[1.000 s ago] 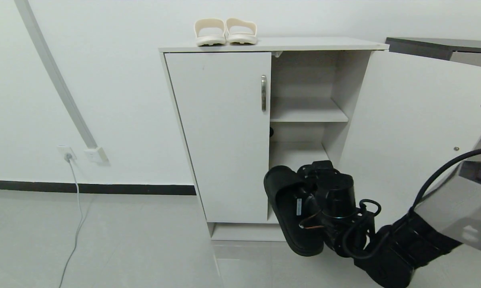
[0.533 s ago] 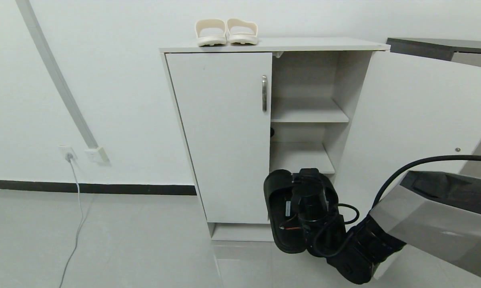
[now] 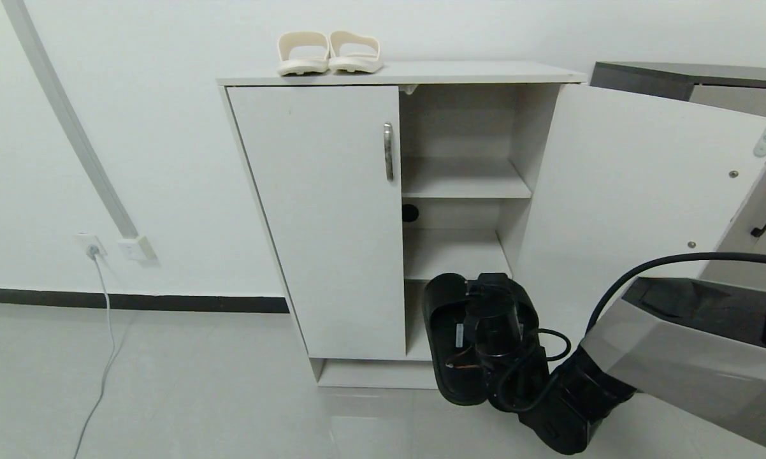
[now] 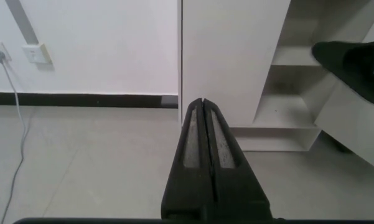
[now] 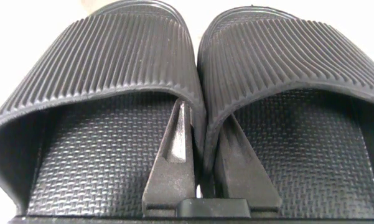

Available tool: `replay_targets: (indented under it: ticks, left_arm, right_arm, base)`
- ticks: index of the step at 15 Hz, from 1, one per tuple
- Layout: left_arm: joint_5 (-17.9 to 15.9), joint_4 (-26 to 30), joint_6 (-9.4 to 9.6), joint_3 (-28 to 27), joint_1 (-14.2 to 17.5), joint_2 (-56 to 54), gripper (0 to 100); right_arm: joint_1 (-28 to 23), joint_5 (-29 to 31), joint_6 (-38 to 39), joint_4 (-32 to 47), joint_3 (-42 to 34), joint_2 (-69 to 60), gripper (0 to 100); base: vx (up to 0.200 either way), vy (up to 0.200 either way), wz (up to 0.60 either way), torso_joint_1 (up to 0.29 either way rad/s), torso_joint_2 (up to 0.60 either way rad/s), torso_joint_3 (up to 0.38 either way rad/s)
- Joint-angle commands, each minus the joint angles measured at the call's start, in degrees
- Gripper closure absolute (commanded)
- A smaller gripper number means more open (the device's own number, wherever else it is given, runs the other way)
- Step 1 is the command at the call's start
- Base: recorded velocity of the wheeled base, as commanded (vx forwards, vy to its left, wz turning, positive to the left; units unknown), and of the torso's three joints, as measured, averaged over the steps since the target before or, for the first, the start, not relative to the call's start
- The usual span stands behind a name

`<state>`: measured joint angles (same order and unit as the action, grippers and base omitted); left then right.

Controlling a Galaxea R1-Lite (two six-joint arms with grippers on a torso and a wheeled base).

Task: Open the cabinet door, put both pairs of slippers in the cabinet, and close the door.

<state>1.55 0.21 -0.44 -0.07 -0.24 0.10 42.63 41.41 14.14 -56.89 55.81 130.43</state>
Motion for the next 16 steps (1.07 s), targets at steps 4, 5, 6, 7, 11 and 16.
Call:
replay_targets:
  ticks: [4,5,6,7,11,16]
  left_arm:
    - [0.0,0.0,0.0,0.0,0.2,0.0,100]
    - [0.0,0.0,0.0,0.0,0.2,0.1,100]
    - [0.0,0.0,0.0,0.0,0.1,0.1,100]
    - [-0.1,0.0,0.0,0.0,0.2,0.1,100]
    - [-0.1,0.0,0.18,0.0,0.2,0.1,100]
    - [-0.1,0.1,0.61,0.0,0.1,0.1,100]
  right_arm:
    - [-1.5,0.0,-0.1,-0.9,0.4,2.6,100]
    - [-1.6,0.0,-0.1,-0.9,0.5,2.7,100]
    - [-1.6,-0.1,-0.1,-0.9,0.5,2.7,100]
    - [-1.7,-0.1,0.0,-1.2,0.5,2.9,100]
    - [-1.8,-0.5,-1.3,-6.3,2.5,6.2,100]
    - [-3.1,-0.7,-1.0,-8.6,6.2,10.2,100]
  base:
    - [0.0,0.0,0.0,0.0,0.0,0.0]
    - [0.0,0.0,0.0,0.0,0.0,0.0]
    - [0.0,0.0,0.0,0.0,0.0,0.0]
    - [0.0,0.0,0.0,0.0,0.0,0.0]
    - [0.0,0.0,0.0,0.0,0.0,0.0]
    - [0.0,0.0,0.0,0.0,0.0,0.0]
